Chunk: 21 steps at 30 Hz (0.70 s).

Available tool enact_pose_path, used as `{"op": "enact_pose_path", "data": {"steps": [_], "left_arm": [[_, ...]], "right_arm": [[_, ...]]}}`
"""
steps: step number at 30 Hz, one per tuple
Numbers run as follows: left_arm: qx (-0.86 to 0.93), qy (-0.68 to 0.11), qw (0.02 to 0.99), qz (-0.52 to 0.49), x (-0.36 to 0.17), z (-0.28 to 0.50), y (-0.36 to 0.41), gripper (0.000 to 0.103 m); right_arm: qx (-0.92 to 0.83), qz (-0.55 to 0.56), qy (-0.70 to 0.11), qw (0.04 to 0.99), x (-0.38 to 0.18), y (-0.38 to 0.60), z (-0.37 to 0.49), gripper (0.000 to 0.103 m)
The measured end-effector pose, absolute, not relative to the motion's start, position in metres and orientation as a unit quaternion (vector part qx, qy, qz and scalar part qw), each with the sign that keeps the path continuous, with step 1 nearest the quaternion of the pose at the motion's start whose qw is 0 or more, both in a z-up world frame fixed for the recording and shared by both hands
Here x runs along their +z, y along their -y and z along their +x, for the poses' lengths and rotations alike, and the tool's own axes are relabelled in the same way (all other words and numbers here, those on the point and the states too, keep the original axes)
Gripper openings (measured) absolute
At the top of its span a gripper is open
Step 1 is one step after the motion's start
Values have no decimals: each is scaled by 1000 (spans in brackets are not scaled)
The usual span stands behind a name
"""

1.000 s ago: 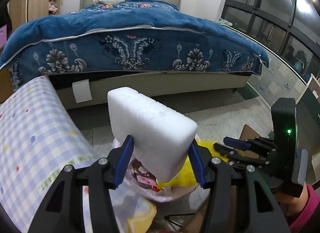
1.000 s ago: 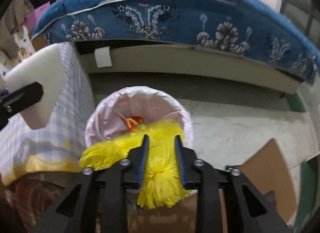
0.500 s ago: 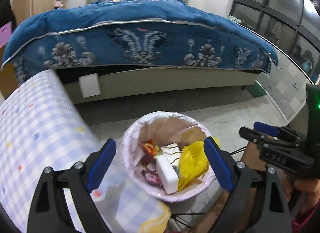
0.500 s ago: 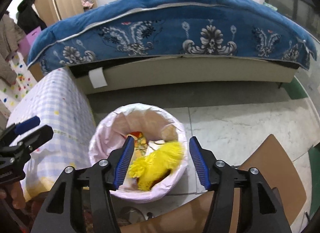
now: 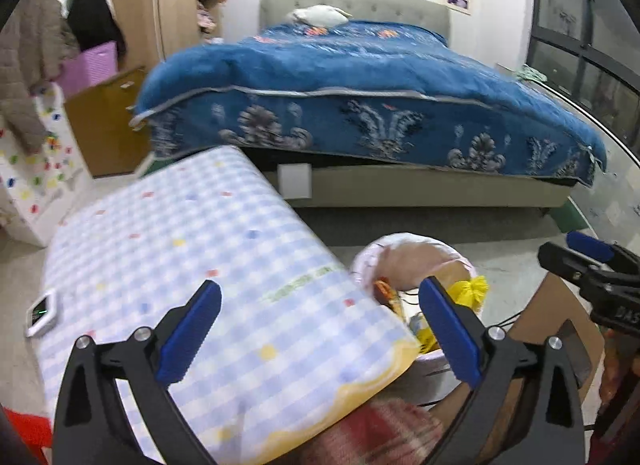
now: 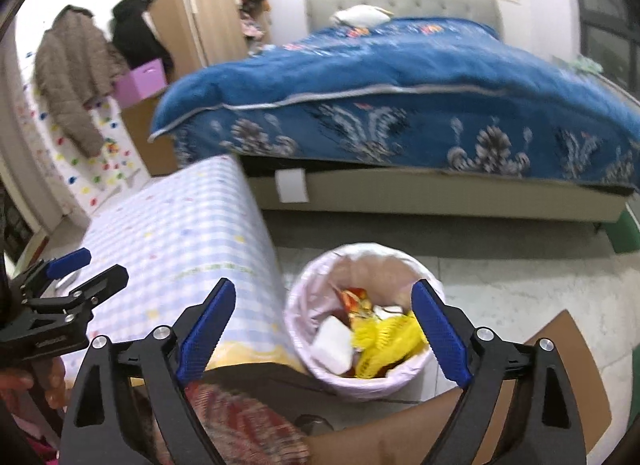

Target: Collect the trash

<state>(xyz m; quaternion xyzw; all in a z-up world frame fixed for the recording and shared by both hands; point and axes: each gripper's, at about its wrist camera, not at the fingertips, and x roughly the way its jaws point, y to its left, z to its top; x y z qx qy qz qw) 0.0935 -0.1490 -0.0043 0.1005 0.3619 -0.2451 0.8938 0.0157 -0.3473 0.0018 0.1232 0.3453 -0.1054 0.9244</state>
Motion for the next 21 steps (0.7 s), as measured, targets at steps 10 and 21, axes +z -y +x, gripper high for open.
{"op": "enact_pose_path", "data": {"steps": [10, 21], "left_arm": [[-139, -365, 917, 76, 35, 54, 57, 96], [-23, -363, 930, 44, 50, 10, -32, 96]], "right_arm": [[-7, 89, -311, 946, 66, 263, 0, 92], [88, 32, -317, 944, 98, 182, 0, 93]]}}
